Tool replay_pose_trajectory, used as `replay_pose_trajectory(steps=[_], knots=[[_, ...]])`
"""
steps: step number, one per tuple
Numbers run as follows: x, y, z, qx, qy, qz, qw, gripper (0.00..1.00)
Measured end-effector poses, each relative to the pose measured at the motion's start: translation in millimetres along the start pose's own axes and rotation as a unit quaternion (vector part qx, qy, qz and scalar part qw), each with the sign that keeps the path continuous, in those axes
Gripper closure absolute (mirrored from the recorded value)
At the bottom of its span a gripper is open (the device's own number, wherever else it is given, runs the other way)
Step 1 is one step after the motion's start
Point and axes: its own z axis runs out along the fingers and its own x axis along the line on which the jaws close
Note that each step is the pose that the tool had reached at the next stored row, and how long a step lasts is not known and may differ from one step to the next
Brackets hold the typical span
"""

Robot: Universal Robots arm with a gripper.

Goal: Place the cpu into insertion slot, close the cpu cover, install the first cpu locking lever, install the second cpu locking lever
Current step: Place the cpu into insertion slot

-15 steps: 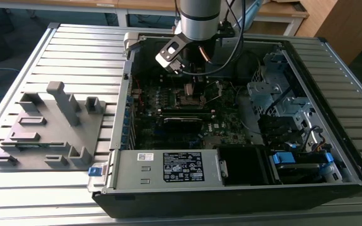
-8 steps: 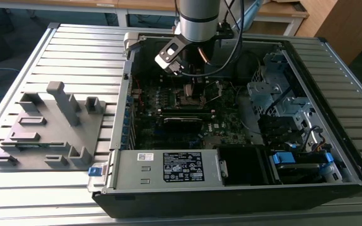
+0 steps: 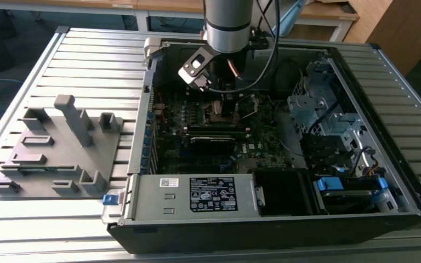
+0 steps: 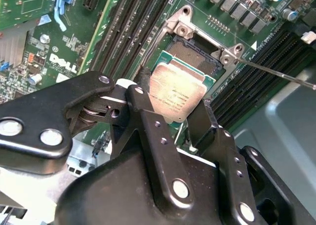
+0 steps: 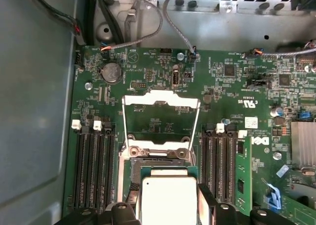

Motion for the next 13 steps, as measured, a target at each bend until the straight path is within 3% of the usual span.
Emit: replay_pose_trajectory(steps=[5, 11, 12, 13], knots=[[1.1, -0.6, 6.3, 0.0, 0.0, 0.0, 1.0, 0.46], [1.1, -0.7, 6.4, 0.0003, 0.0, 0.0, 1.0, 0.46], [1.2, -0.6, 6.7, 0.0048, 0.0002, 0.0, 1.0, 0.46], [1.2, -0.3, 6.9, 0.0132, 0.0003, 0.0, 0.9999, 0.46]])
